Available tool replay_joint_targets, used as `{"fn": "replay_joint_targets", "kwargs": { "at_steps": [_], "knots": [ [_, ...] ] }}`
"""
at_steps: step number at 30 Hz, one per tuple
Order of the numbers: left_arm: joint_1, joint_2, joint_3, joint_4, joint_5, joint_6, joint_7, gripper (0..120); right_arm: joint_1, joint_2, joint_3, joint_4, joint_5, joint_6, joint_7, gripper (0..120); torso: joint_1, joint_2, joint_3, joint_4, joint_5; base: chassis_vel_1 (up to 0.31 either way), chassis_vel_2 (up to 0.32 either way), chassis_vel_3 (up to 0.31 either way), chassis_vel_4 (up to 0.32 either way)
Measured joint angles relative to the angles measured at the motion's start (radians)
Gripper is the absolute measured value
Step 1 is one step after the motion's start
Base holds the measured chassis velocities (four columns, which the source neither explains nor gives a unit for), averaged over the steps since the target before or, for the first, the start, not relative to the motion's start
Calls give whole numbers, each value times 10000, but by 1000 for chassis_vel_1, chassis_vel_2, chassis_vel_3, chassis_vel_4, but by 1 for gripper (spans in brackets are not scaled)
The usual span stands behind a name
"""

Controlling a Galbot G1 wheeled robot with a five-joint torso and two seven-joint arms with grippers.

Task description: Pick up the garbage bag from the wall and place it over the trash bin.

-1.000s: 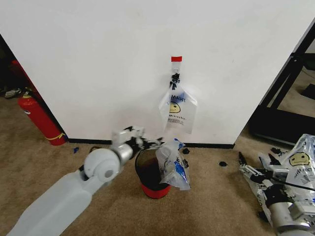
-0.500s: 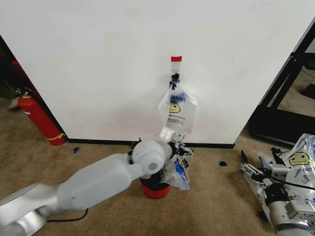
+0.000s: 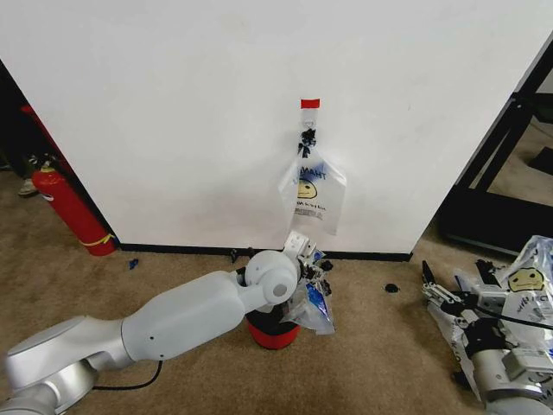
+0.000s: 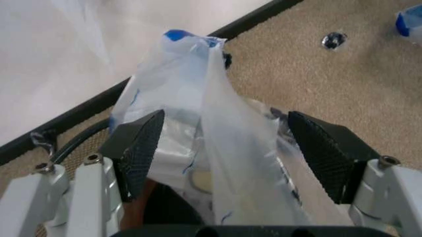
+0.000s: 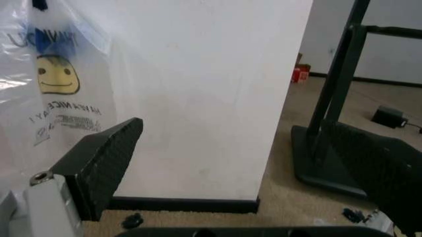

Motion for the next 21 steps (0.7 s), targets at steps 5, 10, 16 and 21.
{"fn": "replay_joint_targets", "kwargs": {
  "at_steps": [5,10,16,21],
  "knots": [
    [-108,-151,29,181,122,-8,180,73,7,17,-25,-47,2,-1,-13,100,0,0,0,-1,1,0,0,0,0],
    [-319,-392,198,581,181,-15,308,72,9,23,-20,-85,31,-1,-26,100,0,0,0,-1,2,0,0,0,0],
    [-541,-656,379,1018,195,-23,398,66,13,13,6,-101,70,-1,-29,100,0,0,0,-2,1,0,0,0,0],
    [-688,-777,471,1419,211,-26,500,48,16,22,24,-93,108,-1,-32,100,0,0,0,-1,1,0,0,0,0]
  ]
}}
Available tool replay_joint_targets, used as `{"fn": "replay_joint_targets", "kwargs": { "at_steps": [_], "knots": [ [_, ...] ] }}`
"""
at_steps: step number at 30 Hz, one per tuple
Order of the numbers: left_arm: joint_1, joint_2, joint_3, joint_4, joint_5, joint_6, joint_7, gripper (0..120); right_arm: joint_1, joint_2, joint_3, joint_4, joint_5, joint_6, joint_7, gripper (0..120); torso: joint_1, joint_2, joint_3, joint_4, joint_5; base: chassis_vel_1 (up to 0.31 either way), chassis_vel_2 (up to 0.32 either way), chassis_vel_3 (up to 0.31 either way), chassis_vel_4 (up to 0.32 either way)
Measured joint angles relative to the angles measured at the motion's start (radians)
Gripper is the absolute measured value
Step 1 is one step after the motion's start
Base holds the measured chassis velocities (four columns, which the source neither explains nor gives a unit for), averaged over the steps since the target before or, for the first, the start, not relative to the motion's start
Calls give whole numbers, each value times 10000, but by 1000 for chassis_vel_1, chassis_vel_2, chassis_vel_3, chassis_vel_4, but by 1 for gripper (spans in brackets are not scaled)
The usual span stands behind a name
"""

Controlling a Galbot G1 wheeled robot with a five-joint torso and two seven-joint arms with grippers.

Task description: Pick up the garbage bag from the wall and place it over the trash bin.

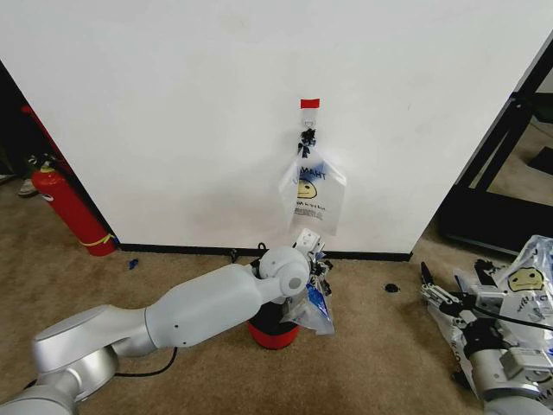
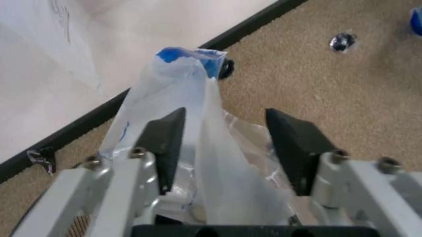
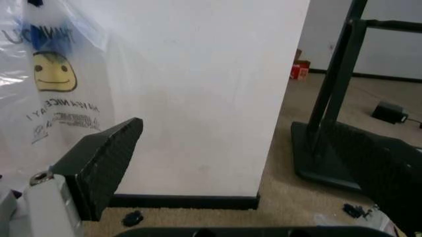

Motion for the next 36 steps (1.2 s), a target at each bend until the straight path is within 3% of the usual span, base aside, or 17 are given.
{"fn": "replay_joint_targets", "kwargs": {
  "at_steps": [2,6,7,8,10,14,24,30,36],
  "knots": [
    [-22,-17,25,141,9,-1,32,37,0,-2,17,17,55,0,-1,100,0,0,0,0,0,0,0,0,0],
    [-22,-6,93,178,19,-2,63,30,6,-11,28,24,101,-3,-2,100,0,0,0,0,-1,0,0,0,0],
    [8,2,107,184,37,-3,73,20,15,-23,31,29,133,-11,-2,100,0,0,0,0,0,0,0,0,0],
    [8,2,107,184,37,-3,73,20,15,-23,31,29,133,-11,-2,100,0,0,0,0,0,0,0,0,0],
    [57,33,107,167,42,-3,68,8,25,-47,28,48,174,-55,-2,100,0,0,0,0,-1,0,0,0,0],
    [99,82,84,104,42,-3,35,0,29,-60,8,50,200,-81,0,100,0,0,0,0,-1,0,0,0,0],
    [417,545,-546,-612,-84,-5,-269,0,140,-525,-575,-90,852,-559,58,100,0,0,0,0,-1,0,0,0,0],
    [673,503,-619,-772,-112,-5,-347,0,819,-1584,-1321,-173,1853,-1071,71,100,0,0,0,3,-1,0,0,0,0],
    [986,182,-450,-671,17,-6,-401,0,2220,-2712,-2399,-1166,2103,-1327,-93,100,0,0,0,0,0,0,0,0,0]
  ]
}}
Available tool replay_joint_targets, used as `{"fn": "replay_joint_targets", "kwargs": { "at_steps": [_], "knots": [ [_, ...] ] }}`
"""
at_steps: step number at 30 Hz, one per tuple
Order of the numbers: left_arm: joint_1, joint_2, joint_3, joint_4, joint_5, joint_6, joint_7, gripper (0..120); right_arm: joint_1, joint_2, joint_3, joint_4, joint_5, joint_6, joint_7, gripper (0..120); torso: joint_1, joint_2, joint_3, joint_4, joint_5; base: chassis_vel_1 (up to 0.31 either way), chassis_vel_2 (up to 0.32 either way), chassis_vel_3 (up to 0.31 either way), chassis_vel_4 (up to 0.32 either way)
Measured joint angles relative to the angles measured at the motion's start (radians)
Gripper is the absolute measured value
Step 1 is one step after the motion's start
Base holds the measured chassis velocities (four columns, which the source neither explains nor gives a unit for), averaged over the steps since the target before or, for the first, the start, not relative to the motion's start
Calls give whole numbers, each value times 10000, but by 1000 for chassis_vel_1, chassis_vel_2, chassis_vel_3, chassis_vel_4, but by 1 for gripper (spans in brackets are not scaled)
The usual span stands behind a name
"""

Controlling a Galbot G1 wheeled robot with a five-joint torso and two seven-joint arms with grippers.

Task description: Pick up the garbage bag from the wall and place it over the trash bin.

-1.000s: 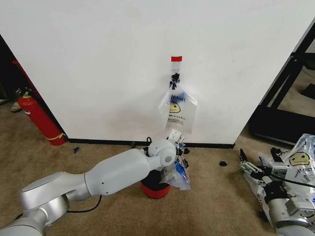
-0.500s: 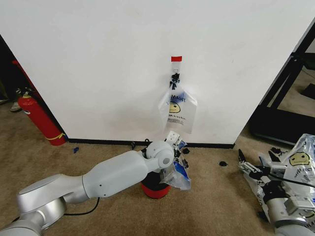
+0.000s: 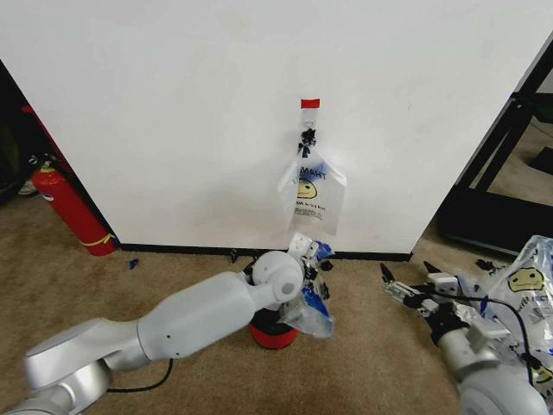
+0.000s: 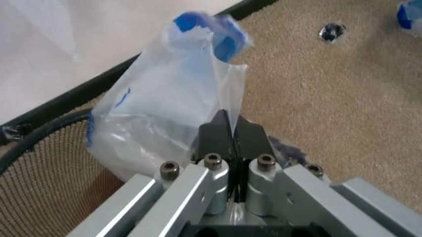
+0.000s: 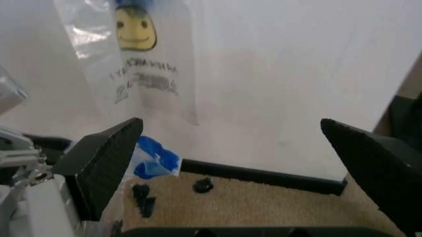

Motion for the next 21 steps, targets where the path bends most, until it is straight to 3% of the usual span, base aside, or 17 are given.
{"fn": "replay_joint_targets", "kwargs": {
  "at_steps": [10,16,21],
  "knots": [
    [-355,-161,175,275,12,0,48,0,1167,-668,-1540,-982,405,-95,-851,100,0,0,0,-3,-1,0,0,0,0],
    [-417,-286,181,340,10,0,-2,0,2282,-235,-3281,-1771,277,-336,-960,100,0,0,1,0,-3,0,0,0,0],
    [-361,-192,181,271,2,1,-4,0,2776,34,-3743,-2256,41,-369,-894,100,0,0,0,1,-3,0,0,0,0]
  ]
}}
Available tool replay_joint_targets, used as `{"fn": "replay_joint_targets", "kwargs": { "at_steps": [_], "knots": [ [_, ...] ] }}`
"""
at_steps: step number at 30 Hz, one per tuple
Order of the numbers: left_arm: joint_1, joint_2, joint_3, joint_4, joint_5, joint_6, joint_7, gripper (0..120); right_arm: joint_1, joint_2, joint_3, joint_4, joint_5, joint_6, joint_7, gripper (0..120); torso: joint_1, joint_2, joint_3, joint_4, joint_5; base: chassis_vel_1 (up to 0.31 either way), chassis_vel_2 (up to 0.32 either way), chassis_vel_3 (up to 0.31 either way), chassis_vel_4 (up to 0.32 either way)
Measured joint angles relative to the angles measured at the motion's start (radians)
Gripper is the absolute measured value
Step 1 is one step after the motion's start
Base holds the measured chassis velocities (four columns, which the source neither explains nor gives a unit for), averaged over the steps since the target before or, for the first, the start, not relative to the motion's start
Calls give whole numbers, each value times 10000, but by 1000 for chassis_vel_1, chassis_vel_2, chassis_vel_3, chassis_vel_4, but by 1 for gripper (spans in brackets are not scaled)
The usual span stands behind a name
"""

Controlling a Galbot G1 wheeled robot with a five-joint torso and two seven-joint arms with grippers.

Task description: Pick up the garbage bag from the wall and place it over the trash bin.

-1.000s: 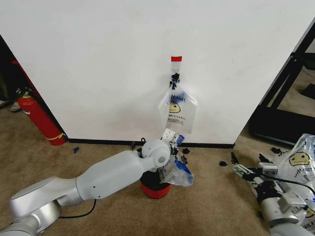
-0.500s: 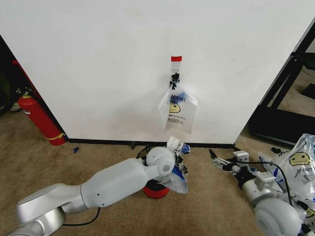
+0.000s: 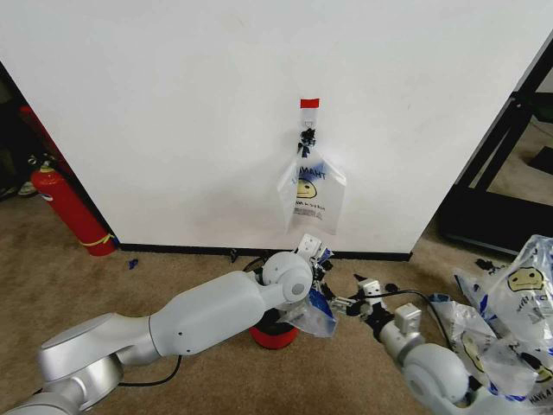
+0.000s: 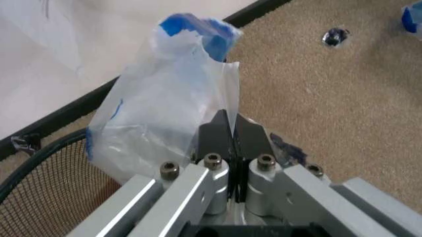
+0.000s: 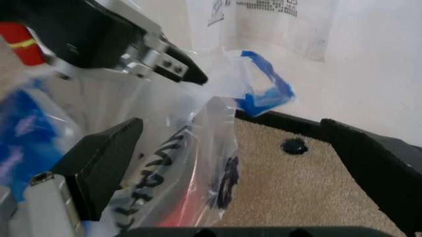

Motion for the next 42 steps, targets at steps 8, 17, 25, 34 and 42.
{"fn": "replay_joint_targets", "kwargs": {
  "at_steps": [8,17,25,34,42],
  "knots": [
    [8,111,-39,-153,-38,0,20,0,724,8,-533,-430,173,-223,84,100,0,0,0,0,1,0,0,0,0],
    [12,99,-60,-192,-47,0,27,0,1516,-128,-1313,-890,101,-686,176,100,0,0,0,0,1,0,0,0,0],
    [34,186,-109,-286,-81,1,29,0,2108,-66,-1890,-1243,470,-1276,533,100,0,0,0,0,1,0,0,0,0],
    [225,459,-340,-612,-172,0,38,0,2657,131,-2294,-1405,1261,-2129,1180,100,-1,0,0,1,2,0,0,0,0],
    [213,717,-492,-940,-301,1,41,0,2664,-83,-2232,-1235,1403,-2597,1518,100,-1,0,0,1,1,0,0,0,0]
  ]
}}
